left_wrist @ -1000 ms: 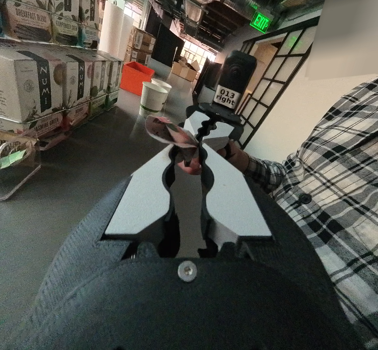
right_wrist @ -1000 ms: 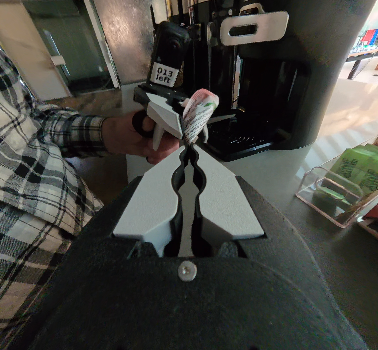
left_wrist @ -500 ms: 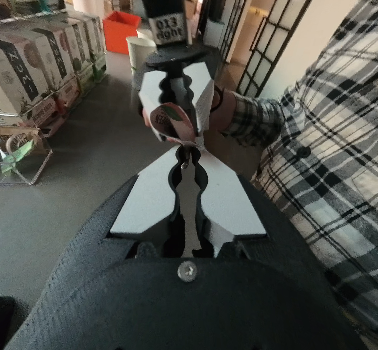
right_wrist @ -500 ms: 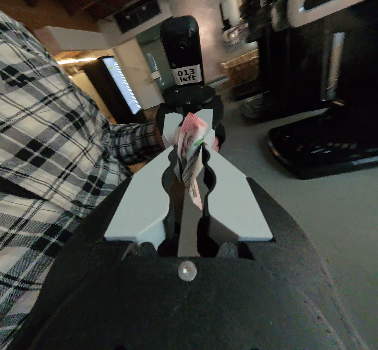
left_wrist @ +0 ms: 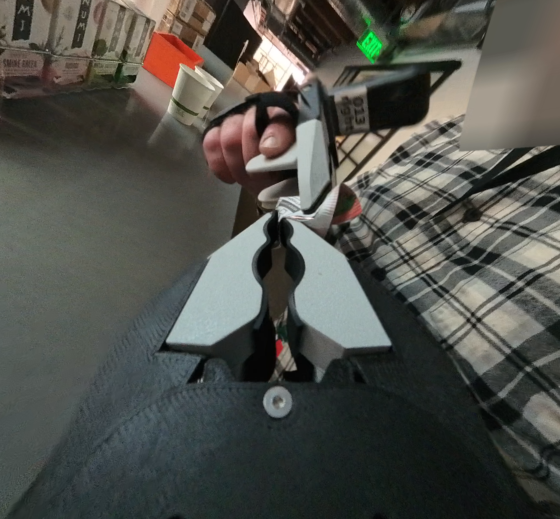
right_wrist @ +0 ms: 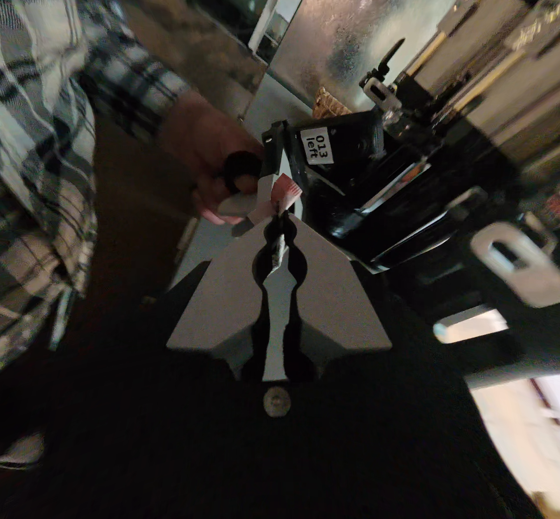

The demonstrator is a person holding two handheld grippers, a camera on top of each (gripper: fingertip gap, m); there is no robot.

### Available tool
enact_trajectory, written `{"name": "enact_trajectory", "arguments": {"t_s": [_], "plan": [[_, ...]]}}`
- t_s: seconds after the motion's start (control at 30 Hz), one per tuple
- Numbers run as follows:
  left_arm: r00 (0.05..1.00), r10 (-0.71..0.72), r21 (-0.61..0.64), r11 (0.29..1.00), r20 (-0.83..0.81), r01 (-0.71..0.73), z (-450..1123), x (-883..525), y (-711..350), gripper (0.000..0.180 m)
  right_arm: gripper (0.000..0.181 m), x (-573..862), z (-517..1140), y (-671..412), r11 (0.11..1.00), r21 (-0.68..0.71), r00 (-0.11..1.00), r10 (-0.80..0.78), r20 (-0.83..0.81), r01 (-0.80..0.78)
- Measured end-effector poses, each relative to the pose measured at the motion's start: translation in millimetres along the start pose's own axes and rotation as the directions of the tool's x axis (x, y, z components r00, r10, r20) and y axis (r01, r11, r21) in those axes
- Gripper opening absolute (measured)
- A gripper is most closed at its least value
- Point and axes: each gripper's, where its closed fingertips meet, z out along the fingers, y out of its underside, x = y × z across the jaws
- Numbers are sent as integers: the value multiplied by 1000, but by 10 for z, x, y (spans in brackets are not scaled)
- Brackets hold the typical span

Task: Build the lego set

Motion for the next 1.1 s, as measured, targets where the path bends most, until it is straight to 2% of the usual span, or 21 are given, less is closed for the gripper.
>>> {"name": "enact_trajectory", "arguments": {"t_s": [0.03,0.13,0.17,0.27,0.4,0.5,0.6,0.77,0.87,0.97,1.03,1.1], "plan": [[1000,-19,20,1000,-5,19,-79,43,20,0,0,-26,77,-43,997,-24,997,-77,-16,77],[996,-81,77,994,-32,83,-326,220,100,0,1,-131,309,-213,985,-23,985,-171,-5,171],[994,-102,99,989,-45,106,-416,284,126,0,1,-170,405,-275,988,-6,988,-156,13,156],[991,-121,174,976,-58,129,-708,487,199,0,3,-292,675,-500,995,104,995,-13,102,2],[994,-94,262,959,-54,104,-1206,843,322,0,2,-478,1109,-872,973,186,975,101,198,-139],[997,-69,357,931,-25,74,-1635,1099,395,0,0,-544,1467,-1152,860,279,884,335,325,-428],[997,-74,449,891,-4,68,-2109,1367,547,5,0,-738,1874,-1407,794,338,850,390,355,-505],[992,-114,592,796,-57,125,-2837,1950,872,22,0,-1258,2558,-1915,907,347,944,135,300,-240],[994,-105,647,755,-40,105,-3220,2294,1075,24,0,-1551,2907,-2227,928,359,955,-12,296,-99],[996,-50,717,692,-72,86,-3646,2702,1225,49,0,-1853,3225,-2459,931,364,928,-107,358,-33],[999,-48,741,670,-2,33,-3862,2836,1329,41,0,-2053,3419,-2577,926,376,902,-138,409,-29],[999,-34,753,658,13,12,-4001,3002,1408,43,0,-2261,3636,-2644,926,371,877,-235,419,71]]}}
